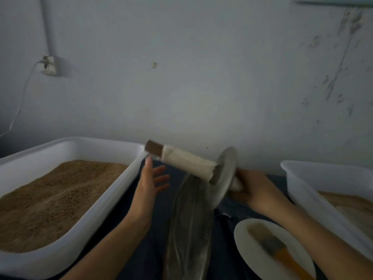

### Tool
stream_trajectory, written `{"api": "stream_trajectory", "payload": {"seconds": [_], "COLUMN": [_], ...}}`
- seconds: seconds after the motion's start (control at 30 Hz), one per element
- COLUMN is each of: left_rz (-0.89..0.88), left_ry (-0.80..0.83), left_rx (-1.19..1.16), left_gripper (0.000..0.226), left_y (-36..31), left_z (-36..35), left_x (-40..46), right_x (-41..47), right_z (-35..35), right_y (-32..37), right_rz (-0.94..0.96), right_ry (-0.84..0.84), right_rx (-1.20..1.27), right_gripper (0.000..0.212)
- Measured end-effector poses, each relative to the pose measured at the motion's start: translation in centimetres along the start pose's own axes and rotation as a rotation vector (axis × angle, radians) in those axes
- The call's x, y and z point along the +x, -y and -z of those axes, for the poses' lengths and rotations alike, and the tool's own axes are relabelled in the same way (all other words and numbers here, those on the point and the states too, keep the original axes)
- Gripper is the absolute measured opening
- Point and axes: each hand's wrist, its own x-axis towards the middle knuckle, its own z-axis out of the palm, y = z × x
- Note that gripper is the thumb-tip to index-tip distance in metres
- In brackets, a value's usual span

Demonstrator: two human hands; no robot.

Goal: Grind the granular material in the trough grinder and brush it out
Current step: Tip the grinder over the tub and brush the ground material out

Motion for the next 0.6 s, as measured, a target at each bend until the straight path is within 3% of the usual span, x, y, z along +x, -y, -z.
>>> {"api": "stream_trajectory", "payload": {"seconds": [0.17,0.37,0.47,0.6], "left_rz": [0.07,0.236,0.301,0.304], "left_ry": [-0.027,-0.015,-0.023,-0.022], "left_rx": [-0.149,-0.258,-0.286,-0.261], "left_gripper": [0.046,0.022,0.009,0.01], "left_y": [-0.2,1.9,2.6,3.1], "left_z": [2.2,4.0,3.9,3.9], "left_x": [-0.3,0.3,0.8,1.1], "right_x": [0.1,1.1,1.7,2.0], "right_z": [-2.9,-3.6,-3.5,-4.0], "right_y": [1.8,1.2,1.0,0.4], "right_rz": [0.034,0.07,0.112,0.107], "right_ry": [0.153,0.21,0.219,0.26], "right_rx": [0.05,0.02,-0.061,-0.1], "right_gripper": [0.037,0.019,0.036,0.049]}}
